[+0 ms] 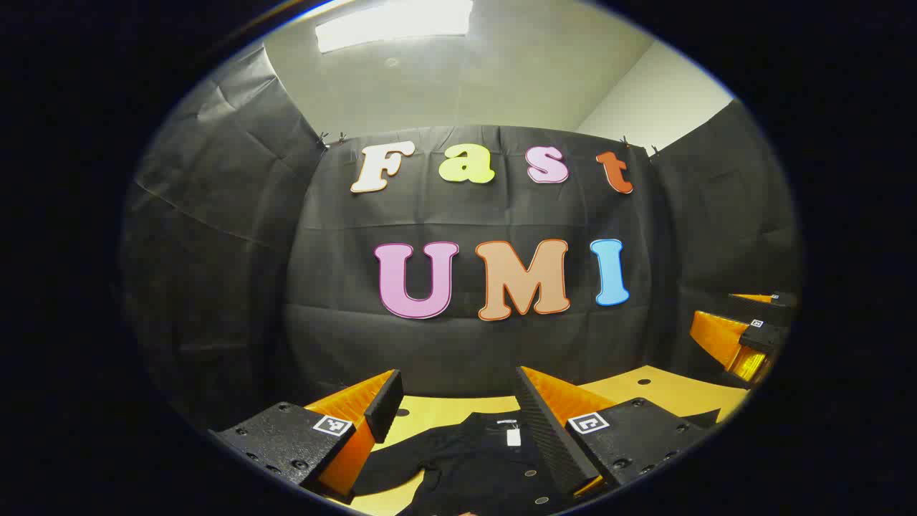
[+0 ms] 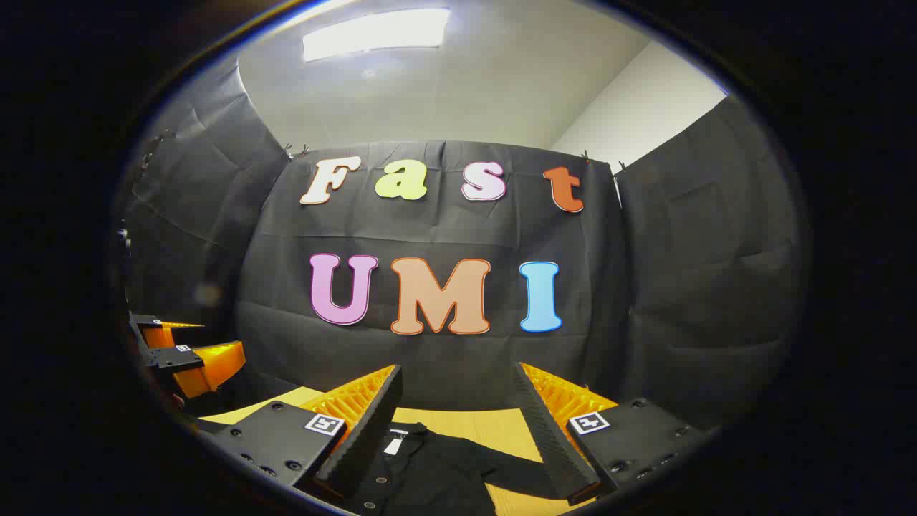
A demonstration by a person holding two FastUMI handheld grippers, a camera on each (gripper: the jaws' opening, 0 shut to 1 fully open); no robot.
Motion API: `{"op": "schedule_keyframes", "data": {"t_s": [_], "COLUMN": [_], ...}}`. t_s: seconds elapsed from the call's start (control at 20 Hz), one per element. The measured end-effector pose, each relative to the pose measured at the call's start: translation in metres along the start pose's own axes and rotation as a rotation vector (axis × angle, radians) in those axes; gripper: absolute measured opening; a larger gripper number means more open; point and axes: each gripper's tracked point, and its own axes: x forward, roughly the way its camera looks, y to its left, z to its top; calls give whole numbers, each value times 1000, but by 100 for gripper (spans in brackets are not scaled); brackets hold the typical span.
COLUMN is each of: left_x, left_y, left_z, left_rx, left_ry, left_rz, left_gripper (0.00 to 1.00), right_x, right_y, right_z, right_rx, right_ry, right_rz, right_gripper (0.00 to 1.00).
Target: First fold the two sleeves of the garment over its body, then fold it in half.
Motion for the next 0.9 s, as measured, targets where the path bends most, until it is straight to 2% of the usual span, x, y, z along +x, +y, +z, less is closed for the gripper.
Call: {"op": "schedule_keyframes", "data": {"t_s": [0.3, 0.9], "left_x": [0, 2], "left_y": [9, 13], "left_z": [-1, -6], "left_rx": [10, 15], "left_ry": [2, 7], "left_rz": [29, 30], "left_gripper": [95, 93], "right_x": [3, 5], "right_y": [3, 12], "right_z": [-9, -16], "right_rx": [9, 8], "right_ry": [23, 43], "right_rz": [15, 27], "right_gripper": [99, 98]}}
